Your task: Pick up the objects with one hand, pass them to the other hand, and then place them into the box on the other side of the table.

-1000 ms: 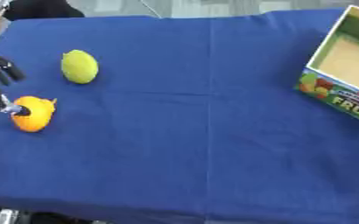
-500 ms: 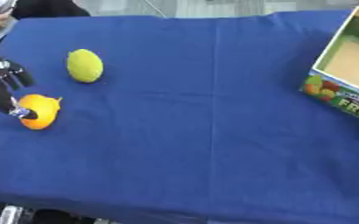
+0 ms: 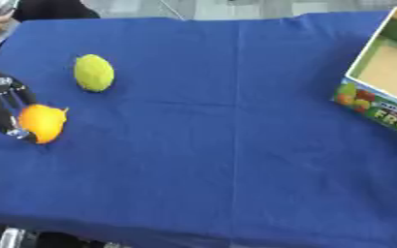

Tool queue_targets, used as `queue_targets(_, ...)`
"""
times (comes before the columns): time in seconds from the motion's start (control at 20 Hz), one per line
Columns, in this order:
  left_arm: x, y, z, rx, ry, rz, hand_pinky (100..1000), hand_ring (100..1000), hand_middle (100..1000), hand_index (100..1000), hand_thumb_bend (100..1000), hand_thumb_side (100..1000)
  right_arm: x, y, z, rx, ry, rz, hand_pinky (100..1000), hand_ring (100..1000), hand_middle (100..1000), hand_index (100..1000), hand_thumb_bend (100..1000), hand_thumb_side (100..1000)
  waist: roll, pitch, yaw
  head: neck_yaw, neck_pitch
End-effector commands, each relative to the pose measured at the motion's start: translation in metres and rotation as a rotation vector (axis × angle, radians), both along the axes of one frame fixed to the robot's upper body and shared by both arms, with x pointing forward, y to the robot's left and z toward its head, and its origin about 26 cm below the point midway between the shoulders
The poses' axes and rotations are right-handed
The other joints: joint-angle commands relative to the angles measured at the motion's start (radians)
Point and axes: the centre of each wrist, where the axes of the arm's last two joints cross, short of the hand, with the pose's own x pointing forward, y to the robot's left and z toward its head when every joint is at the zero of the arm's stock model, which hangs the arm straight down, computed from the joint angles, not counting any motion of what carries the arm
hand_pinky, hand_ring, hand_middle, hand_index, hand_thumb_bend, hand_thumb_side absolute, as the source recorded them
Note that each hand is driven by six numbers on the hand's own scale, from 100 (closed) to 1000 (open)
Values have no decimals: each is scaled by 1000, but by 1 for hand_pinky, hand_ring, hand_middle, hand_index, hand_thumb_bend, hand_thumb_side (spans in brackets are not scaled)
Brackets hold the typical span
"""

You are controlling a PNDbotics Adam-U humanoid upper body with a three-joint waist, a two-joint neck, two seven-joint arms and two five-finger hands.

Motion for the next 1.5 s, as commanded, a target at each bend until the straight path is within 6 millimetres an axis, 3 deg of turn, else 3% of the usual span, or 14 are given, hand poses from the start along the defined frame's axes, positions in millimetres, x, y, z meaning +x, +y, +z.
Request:
queue_targets(0.05,1,6,11,47,-19,14,831,785,754,777,660,100,-1,-1,6,-31,-11,12,704,986,967,976,100,707,11,-23,1,3,-10)
queue_targets(0.6,7,3,1,31,-72,70,810,766,732,786,606,100,0,0,6,-33,-8,15,704,987,967,976,100,709,8,-20,1,3,-12)
queue_targets(0.95,14,-5,-8,32,-113,75,777,742,702,769,636,100,0,1,6,-33,-8,17,704,987,967,976,100,710,6,-17,0,6,-12)
queue_targets(1.5,19,-14,-10,193,-148,0,711,684,645,729,680,100,0,2,6,-35,-4,25,704,987,967,977,100,718,5,-17,-1,9,-12)
